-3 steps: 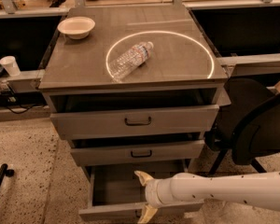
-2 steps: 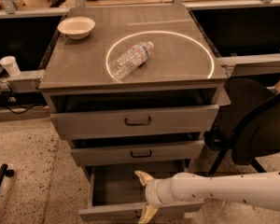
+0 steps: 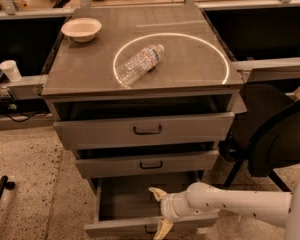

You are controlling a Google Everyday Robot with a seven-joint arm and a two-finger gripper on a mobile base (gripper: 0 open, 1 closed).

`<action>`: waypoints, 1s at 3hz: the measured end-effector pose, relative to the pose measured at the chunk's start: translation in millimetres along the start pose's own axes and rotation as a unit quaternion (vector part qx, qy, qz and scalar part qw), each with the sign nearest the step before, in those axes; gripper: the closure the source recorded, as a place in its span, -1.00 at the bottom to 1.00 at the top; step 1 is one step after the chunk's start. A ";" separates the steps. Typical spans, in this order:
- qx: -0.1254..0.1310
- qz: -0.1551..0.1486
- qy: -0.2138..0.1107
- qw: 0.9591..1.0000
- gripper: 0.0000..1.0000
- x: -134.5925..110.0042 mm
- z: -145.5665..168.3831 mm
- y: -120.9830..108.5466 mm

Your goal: Close bottom drawer

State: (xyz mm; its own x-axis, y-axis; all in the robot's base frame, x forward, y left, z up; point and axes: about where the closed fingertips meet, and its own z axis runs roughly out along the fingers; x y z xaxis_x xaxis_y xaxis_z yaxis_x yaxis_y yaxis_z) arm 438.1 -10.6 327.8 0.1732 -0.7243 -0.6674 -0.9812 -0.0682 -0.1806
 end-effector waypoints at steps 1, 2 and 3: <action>-0.008 0.020 -0.028 0.999 -0.70 40.7 24.1 3.4; -0.006 0.027 -0.047 0.999 -0.23 69.5 30.3 8.0; -0.010 0.025 -0.056 0.998 0.23 84.6 30.6 11.6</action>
Offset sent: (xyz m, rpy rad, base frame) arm 0.0105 -0.0555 -0.0966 0.1376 0.0540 -0.0268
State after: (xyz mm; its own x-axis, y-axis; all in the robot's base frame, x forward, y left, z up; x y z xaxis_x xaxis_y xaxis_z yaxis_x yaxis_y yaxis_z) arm 444.0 -51.7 247.1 0.1315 -0.6455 -0.7524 -0.9901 -0.0488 -0.1312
